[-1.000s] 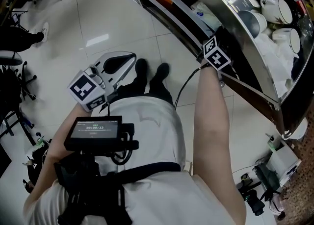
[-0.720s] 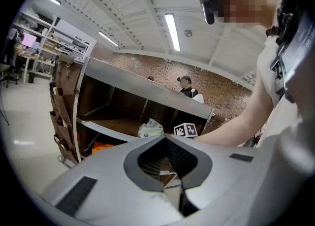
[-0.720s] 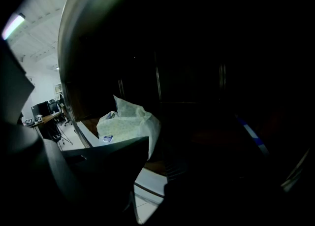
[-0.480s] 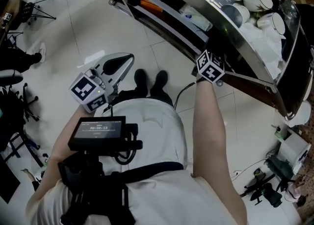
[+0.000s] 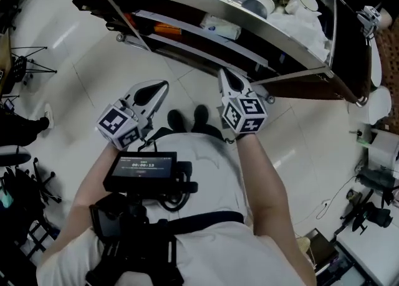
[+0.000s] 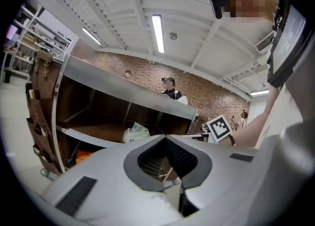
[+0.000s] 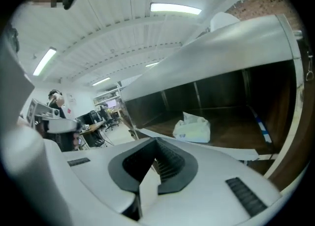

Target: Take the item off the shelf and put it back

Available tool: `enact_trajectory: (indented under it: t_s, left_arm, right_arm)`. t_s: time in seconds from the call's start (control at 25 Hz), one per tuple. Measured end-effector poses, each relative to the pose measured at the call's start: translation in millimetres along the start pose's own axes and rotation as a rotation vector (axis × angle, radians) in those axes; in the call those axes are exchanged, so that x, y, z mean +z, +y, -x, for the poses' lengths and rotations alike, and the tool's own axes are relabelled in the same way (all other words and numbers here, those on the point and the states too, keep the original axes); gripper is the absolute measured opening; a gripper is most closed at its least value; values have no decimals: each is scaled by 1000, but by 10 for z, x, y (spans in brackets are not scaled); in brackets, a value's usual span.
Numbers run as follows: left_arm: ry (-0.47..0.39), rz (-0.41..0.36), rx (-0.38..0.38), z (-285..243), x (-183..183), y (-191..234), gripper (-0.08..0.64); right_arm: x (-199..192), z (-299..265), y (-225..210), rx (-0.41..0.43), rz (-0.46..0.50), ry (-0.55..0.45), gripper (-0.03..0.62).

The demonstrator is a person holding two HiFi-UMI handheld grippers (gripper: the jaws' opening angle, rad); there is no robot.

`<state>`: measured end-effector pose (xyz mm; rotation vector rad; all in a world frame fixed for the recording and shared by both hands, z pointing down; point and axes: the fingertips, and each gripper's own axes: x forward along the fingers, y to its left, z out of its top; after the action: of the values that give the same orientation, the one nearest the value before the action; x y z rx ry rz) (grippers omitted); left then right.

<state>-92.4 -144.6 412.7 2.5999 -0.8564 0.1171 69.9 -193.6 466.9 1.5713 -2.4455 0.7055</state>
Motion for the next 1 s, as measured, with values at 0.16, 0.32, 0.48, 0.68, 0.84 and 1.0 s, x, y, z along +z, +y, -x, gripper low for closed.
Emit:
enact_trajectory:
  t_s: [0.16, 0.32, 0.48, 0.68, 0.84, 1.0]
  left_arm:
    - [-1, -6, -19, -27, -12, -63, 8]
    - [-4, -23, -23, -49, -22, -163, 8]
    - [4, -24, -6, -22, -23, -388, 8]
    - [-18, -36, 43, -100, -47, -786, 8]
    - [-29, -55, 74, -301, -179, -1144, 8]
    - [-17, -54, 64, -491, -375, -1929, 8]
  right_arm:
    - [112, 105, 324, 86, -11, -27, 8]
    - [360, 156, 531, 163, 24, -81, 8]
    - [515, 289, 622, 242, 50, -112, 8]
    - [474, 713, 569, 299, 55, -109, 8]
    - [362, 1131, 424, 353, 59, -112, 8]
    - [200, 1731, 204, 379, 59, -131, 8]
